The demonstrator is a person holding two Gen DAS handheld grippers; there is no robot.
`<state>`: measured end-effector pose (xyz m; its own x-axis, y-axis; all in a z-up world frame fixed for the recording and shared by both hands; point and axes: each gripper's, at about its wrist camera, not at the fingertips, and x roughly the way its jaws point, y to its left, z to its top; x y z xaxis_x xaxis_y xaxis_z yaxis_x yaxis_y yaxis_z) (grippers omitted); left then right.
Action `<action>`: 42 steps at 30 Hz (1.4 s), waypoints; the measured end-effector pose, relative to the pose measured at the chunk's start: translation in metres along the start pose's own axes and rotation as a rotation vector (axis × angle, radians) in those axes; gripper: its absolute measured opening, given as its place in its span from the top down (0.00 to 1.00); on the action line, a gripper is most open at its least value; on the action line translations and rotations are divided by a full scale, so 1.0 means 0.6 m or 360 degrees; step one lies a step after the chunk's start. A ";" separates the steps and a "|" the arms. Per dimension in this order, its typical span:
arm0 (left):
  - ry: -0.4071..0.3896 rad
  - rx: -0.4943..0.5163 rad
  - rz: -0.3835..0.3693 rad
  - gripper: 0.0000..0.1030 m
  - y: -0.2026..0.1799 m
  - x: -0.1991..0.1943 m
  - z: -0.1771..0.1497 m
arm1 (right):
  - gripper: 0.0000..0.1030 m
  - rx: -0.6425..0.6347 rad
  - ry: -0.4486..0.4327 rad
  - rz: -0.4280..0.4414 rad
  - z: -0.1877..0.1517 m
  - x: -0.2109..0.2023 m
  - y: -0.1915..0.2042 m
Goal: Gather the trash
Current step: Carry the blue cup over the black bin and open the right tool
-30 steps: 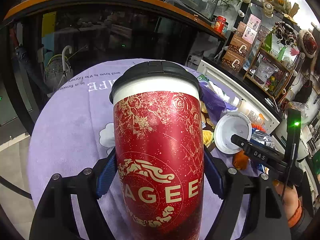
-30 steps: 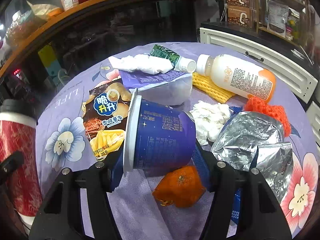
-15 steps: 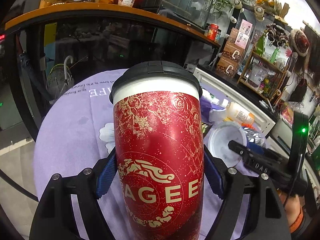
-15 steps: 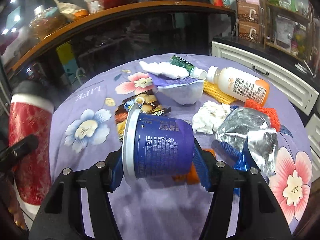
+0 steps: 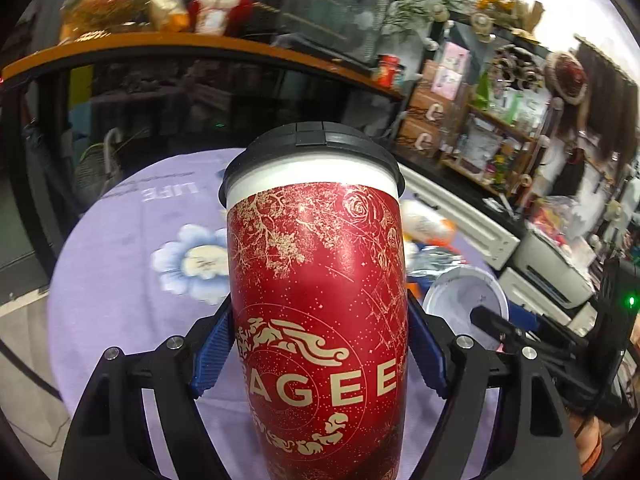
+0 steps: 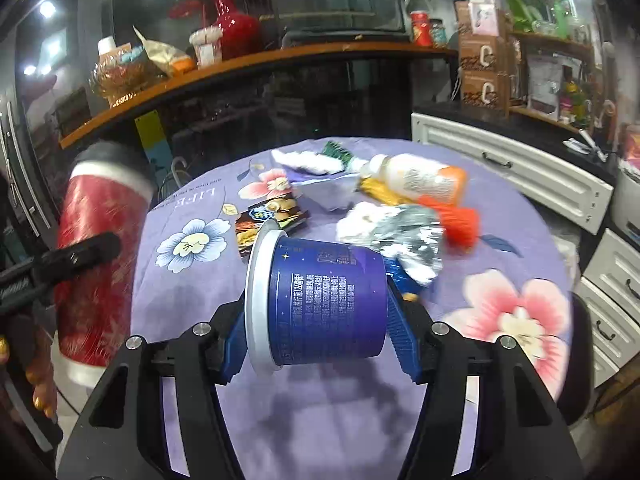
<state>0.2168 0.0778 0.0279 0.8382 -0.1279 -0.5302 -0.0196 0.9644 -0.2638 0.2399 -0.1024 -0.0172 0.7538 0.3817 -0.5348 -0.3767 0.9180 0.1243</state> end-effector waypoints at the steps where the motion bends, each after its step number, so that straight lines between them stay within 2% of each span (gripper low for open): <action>1: -0.0004 0.0020 -0.0031 0.26 -0.019 0.002 0.003 | 0.42 0.0001 -0.0018 -0.0021 -0.005 -0.017 -0.013; 6: 0.0015 0.0085 -0.0163 0.26 -0.094 0.023 0.004 | 0.42 0.0036 -0.0116 -0.0152 -0.024 -0.089 -0.088; 9: 0.0038 0.0126 -0.0263 0.26 -0.152 0.043 0.000 | 0.42 0.0088 -0.0148 -0.0280 -0.037 -0.126 -0.150; 15: 0.0105 0.0197 -0.0438 0.26 -0.261 0.080 -0.016 | 0.42 0.0294 -0.0126 -0.0543 -0.089 -0.167 -0.300; 19: 0.0131 0.0236 -0.0516 0.26 -0.320 0.097 -0.027 | 0.42 0.0390 -0.0014 -0.0656 -0.129 -0.135 -0.388; 24: 0.0166 0.0309 -0.0583 0.26 -0.391 0.118 -0.038 | 0.42 0.0503 0.0162 -0.0696 -0.187 -0.051 -0.484; 30: 0.0259 0.0385 -0.0621 0.26 -0.459 0.164 -0.063 | 0.42 0.0611 0.0396 -0.0682 -0.249 0.059 -0.546; 33: 0.0300 0.0415 -0.0620 0.26 -0.483 0.185 -0.078 | 0.42 0.0643 0.0473 -0.0675 -0.276 0.092 -0.557; 35: 0.0333 0.0430 -0.0621 0.26 -0.495 0.201 -0.088 | 0.41 0.0663 0.0499 -0.0670 -0.287 0.103 -0.560; 36: 0.0347 0.0438 -0.0619 0.26 -0.500 0.207 -0.093 | 0.37 0.0668 0.0504 -0.0668 -0.291 0.105 -0.562; 37: 0.0359 0.0448 -0.0616 0.26 -0.505 0.214 -0.097 | 0.30 0.0671 0.0502 -0.0671 -0.294 0.106 -0.561; 38: 0.0376 0.0463 -0.0614 0.26 -0.512 0.222 -0.103 | 0.28 0.0671 0.0494 -0.0677 -0.296 0.104 -0.561; 42: 0.0415 0.0480 -0.0613 0.26 -0.535 0.243 -0.117 | 0.28 0.0678 0.0407 -0.0687 -0.293 0.076 -0.563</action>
<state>0.3073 -0.2668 -0.0213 0.5904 -0.5004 -0.6332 0.4505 0.8553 -0.2559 0.3069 -0.4143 -0.2307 0.6178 -0.0196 -0.7861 0.2167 0.9652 0.1463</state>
